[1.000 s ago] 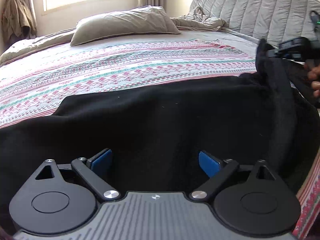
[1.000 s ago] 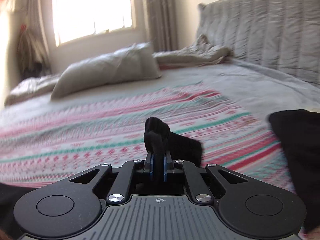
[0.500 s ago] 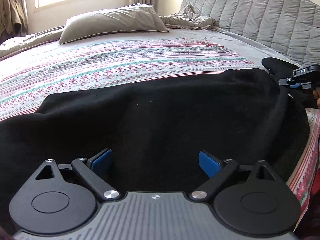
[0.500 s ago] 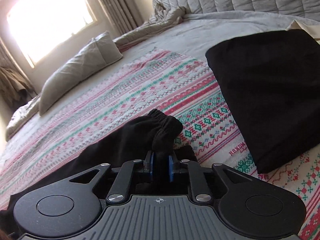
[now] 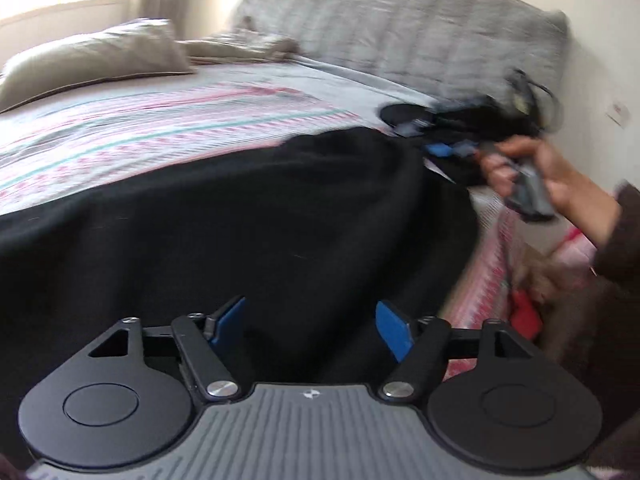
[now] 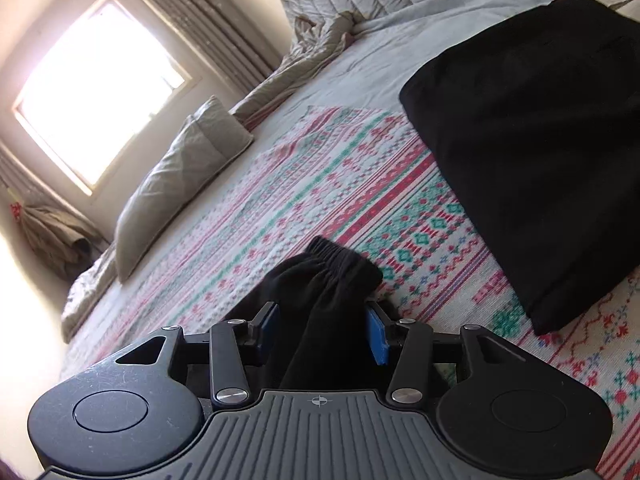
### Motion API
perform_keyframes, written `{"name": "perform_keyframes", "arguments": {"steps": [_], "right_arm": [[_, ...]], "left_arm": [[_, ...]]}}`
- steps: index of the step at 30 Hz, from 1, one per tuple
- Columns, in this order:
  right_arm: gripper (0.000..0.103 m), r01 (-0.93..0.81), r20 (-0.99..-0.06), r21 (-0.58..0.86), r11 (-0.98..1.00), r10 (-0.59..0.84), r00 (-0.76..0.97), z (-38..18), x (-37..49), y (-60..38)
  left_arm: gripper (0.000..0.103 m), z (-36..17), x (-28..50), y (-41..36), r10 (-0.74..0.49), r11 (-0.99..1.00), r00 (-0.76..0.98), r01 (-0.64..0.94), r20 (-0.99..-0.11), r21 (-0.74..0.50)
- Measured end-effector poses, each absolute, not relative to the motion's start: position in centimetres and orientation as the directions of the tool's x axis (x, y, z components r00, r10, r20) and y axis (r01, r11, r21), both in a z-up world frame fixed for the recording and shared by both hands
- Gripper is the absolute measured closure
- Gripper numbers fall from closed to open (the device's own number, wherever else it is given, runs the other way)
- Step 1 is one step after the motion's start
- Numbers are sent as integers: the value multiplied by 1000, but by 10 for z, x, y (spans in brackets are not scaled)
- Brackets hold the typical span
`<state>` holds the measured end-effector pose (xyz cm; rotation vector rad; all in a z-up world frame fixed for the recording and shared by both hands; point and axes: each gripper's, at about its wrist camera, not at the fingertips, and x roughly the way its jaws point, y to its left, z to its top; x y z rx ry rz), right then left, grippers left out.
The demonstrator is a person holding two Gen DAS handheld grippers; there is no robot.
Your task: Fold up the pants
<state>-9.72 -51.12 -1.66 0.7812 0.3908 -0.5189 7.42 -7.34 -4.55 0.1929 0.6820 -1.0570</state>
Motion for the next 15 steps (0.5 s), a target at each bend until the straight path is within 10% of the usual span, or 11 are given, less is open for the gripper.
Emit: {"name": "perform_keyframes", "arguments": {"steps": [4,7,15], "right_arm": [[81,581,-518,520,626,-310,797,-19,-86,-513],[93,595,-510,474,649,-348,787,-11,-81,-509],[95,527,-414,450,721,-354,839,52,-102,-479]], "left_arm": [[57,-53,67,-87,-688,520,364,851,-628,-76],[99,-52,72,-91,-676,553,399,831,-619,-68],[100,1,70,-42,-764,587,479,794,-432,-158]]}}
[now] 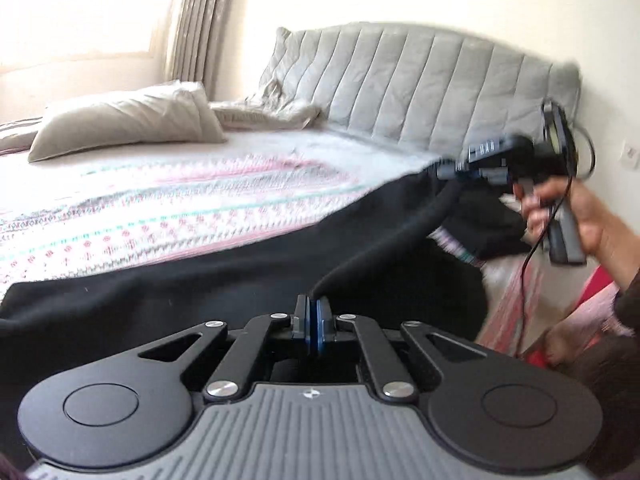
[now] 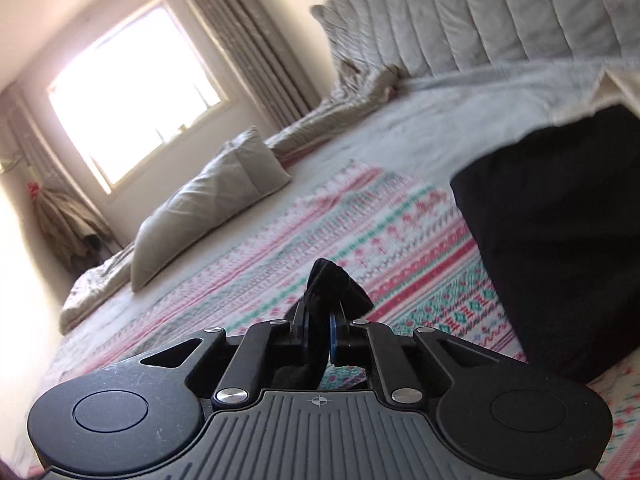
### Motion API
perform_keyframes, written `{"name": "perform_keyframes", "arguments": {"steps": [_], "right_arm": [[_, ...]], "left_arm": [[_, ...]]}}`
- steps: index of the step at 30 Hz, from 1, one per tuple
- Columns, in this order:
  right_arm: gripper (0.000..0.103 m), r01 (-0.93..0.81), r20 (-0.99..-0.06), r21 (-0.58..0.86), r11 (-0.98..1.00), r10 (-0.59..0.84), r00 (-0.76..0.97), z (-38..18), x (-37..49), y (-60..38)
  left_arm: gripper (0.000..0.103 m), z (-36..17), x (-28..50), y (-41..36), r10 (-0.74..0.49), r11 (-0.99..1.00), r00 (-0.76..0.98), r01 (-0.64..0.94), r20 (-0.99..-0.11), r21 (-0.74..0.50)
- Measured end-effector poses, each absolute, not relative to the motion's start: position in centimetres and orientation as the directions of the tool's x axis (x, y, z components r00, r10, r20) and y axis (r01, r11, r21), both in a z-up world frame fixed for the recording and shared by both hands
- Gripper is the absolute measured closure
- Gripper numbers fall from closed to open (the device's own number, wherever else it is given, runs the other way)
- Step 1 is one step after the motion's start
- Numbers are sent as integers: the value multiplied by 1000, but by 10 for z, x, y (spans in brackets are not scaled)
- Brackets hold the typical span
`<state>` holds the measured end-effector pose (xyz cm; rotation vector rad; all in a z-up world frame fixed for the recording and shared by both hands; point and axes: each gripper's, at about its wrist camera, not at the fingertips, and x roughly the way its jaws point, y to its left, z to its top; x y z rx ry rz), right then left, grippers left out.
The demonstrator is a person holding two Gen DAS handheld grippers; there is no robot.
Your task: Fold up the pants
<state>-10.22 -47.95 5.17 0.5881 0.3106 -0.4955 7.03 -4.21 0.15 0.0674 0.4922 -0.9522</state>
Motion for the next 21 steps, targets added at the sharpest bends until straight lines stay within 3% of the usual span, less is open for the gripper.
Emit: {"name": "perform_keyframes", "arguments": {"steps": [5,13,15,16,17,18,21], "right_arm": [[95,535,-475,411,739,-327,817,62,-135,-467],[95,657,-684,336,675,-305,663,-23,-153,-478],[82,654,-673,351,670,-305,674,-22,-157,-480],[65,670,-670,340,659,-330,665,-17,-158,-479],[49,690,-658,310,655,-376,652,-10,-159,-477],[45,692,-638,281,665,-410,652,-3,-160,-474],[43,636,-595,276,720,-392,702,17,-158,-464]], "left_arm": [[100,-5,53,-26,-790,508,379,845,-483,-168],[97,-47,47,-43,-706,507,291,844,-645,-173],[84,-44,45,-37,-706,529,310,829,-637,-183],[77,-41,44,-32,-707,540,325,822,-628,-182],[61,-36,42,-27,-705,556,348,812,-618,-176],[46,-32,41,-21,-698,579,382,799,-605,-164],[32,-22,42,-1,-642,670,484,731,-595,-129]]}}
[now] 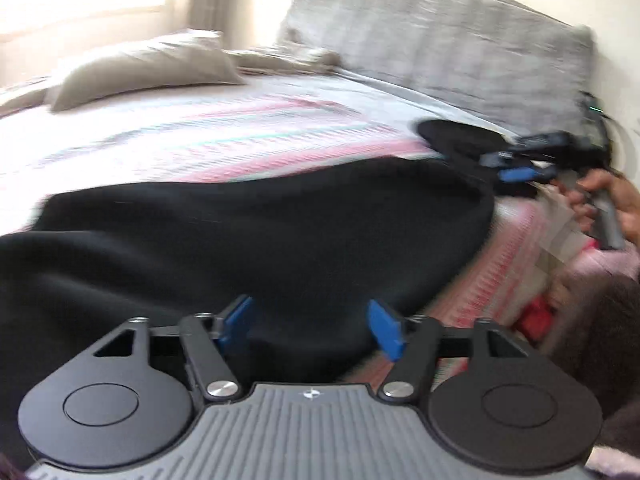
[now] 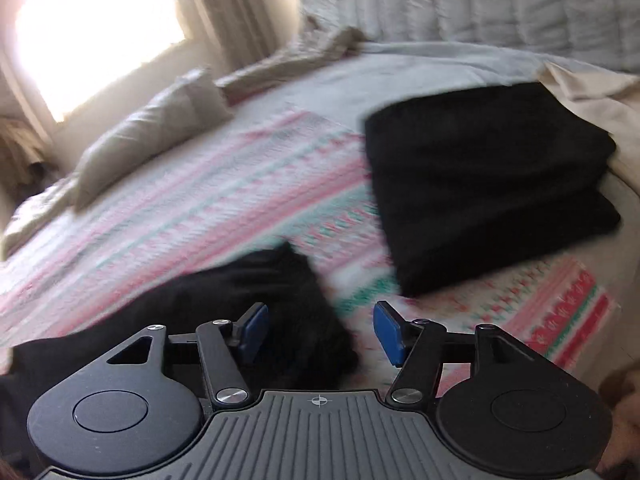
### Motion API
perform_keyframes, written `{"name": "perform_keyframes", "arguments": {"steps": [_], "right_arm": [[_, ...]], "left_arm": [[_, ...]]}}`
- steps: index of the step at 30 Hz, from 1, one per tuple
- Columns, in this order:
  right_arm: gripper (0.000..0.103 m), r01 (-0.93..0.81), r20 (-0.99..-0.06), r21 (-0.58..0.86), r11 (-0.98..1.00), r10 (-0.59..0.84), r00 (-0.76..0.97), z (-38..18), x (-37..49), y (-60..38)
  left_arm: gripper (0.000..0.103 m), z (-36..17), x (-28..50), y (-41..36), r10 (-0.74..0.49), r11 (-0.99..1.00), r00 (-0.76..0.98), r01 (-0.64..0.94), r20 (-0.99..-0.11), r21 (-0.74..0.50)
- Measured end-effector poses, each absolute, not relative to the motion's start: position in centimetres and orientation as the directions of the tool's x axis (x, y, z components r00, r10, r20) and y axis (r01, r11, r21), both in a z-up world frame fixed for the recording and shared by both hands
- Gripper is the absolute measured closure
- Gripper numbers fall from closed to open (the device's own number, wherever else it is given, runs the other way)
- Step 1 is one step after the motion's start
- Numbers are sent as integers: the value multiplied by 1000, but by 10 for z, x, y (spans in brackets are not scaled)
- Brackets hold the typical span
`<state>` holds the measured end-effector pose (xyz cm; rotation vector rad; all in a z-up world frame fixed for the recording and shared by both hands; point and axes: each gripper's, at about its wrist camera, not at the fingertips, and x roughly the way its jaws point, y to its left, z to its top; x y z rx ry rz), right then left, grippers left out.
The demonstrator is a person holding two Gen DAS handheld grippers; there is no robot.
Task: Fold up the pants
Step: 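Fold the pants with the right gripper toward the left gripper holding the waistband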
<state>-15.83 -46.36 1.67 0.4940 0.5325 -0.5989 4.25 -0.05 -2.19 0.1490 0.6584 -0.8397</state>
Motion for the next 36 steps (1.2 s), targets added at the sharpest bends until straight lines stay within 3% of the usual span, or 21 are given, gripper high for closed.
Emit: {"name": "perform_keyframes", "arguments": {"steps": [2,5,9,17,25,29,30,31,32,33,34,36], "right_arm": [[37,573,-577,288,767,-339,743,24,-152,-450],[36,471,-582,244,848,-261,770,27,-131,-420],[34,331,-611,214,919,-139,779,21,-97,-379],[34,8,-639,117,993,70,766,2,-49,-284],[34,-335,-694,77,939,292,658,-20,-34,-195],[41,-405,-728,10,914,284,624,-33,-31,-168],[43,-410,-726,-11,912,274,631,-33,-30,-163],[53,-412,-723,-21,911,271,635,-34,-30,-160],[65,-412,-721,-20,911,273,637,-34,-29,-159],[70,-409,-718,-8,912,280,637,-33,-26,-160],[79,-405,-716,7,914,287,636,-31,-25,-161],[86,-399,-716,25,916,295,632,-29,-22,-163]], "left_arm": [[29,-19,50,17,-579,744,540,657,-611,-125],[20,-15,55,48,-478,835,613,540,-629,-107],[15,-12,57,92,-353,917,689,389,-633,-88],[15,-6,58,177,-164,986,741,113,-651,-120],[16,-7,44,237,9,986,773,-114,-635,-126],[41,-8,46,259,63,965,768,-210,-637,-158],[56,-10,47,262,68,961,766,-223,-639,-165],[67,-10,49,264,70,958,763,-231,-643,-169],[93,-11,51,265,73,957,757,-238,-649,-169],[99,-12,52,266,83,956,752,-246,-654,-161],[100,-11,53,265,83,956,752,-245,-654,-162],[101,-7,49,266,89,951,764,-256,-640,-173]]}}
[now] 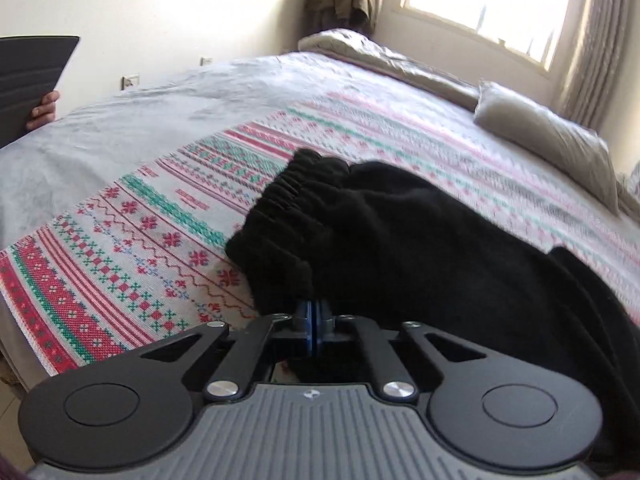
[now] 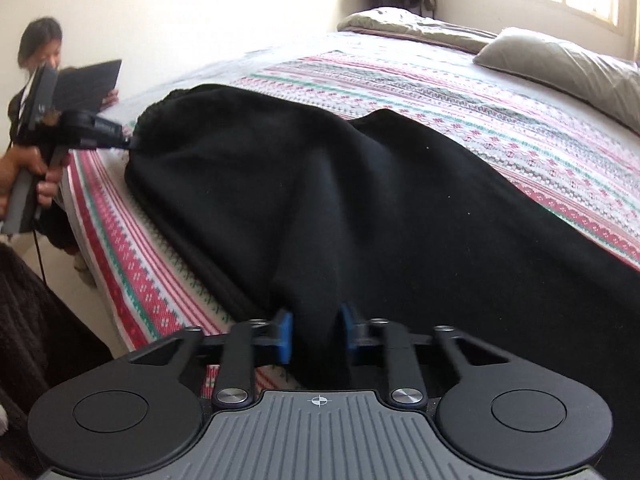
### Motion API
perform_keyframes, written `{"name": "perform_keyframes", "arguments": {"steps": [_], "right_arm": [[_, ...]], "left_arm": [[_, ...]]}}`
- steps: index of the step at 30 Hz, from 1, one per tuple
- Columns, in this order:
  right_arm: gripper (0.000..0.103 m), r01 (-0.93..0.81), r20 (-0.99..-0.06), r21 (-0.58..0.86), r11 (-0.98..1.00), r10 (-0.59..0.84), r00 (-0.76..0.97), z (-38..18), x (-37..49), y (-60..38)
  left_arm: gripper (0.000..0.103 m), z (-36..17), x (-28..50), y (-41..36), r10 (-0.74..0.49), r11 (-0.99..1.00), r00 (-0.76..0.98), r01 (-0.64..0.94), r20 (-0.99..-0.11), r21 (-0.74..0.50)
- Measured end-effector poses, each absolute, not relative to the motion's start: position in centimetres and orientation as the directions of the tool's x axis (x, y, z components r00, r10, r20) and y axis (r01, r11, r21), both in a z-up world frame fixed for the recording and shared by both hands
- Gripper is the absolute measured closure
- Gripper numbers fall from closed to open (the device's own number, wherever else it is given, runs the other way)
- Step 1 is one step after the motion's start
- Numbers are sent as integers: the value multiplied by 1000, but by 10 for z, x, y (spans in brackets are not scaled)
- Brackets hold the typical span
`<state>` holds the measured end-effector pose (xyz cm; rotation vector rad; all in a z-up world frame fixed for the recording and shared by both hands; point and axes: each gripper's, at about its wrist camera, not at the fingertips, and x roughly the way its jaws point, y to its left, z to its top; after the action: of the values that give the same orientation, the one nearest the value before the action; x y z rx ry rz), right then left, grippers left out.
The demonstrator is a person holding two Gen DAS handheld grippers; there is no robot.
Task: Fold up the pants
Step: 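Fold the pants with the right gripper toward the left gripper holding the waistband, then open both grippers and release the folded black sweatpants onto the bed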
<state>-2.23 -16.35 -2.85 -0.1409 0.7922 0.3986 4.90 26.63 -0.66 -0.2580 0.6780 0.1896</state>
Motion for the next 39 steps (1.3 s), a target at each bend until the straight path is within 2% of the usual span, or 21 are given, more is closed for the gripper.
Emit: {"name": "perform_keyframes", "arguments": {"steps": [4,7,8,9,10,11,12,14,16,22,26,32,39], "right_arm": [[90,-400,-701,72,914,332,632,-24,-21,-171],[90,-415,-692,113,903,371,619,-22,-22,-174],[87,-425,-709,115,898,374,598,-27,-22,-172],[83,-437,-736,114,892,371,566,-33,-17,-166],[82,-442,-761,118,889,367,535,-38,-16,-165],[80,-443,-770,116,889,362,525,-40,-16,-164],[77,-446,-768,116,888,364,526,-38,-17,-165],[52,-437,-747,156,886,395,534,-26,-15,-173],[44,-422,-709,184,888,417,568,-11,-10,-184],[44,-342,-680,170,924,361,638,18,49,-192],[44,-325,-680,133,936,324,658,16,100,-177],[44,-298,-724,70,952,254,641,0,190,-155],[48,-364,-785,185,913,360,505,-20,250,-151]], "left_arm": [[101,8,40,273,155,941,776,-305,-612,-149],[100,-4,51,271,187,954,685,-297,-704,-35],[96,-11,56,265,201,962,647,-270,-735,25],[87,-14,58,261,228,961,630,-266,-742,70],[84,-13,56,255,261,957,639,-271,-724,106],[74,-8,53,249,293,951,657,-276,-695,141],[59,-1,49,243,321,945,679,-278,-660,174],[42,13,43,235,340,940,737,-279,-584,195],[41,25,44,227,302,953,782,-247,-546,174],[39,33,85,187,129,990,813,-78,-568,113],[39,13,122,162,13,999,805,16,-593,44],[39,-13,148,155,51,990,794,41,-606,137],[39,-23,156,164,35,992,763,50,-646,114]]}}
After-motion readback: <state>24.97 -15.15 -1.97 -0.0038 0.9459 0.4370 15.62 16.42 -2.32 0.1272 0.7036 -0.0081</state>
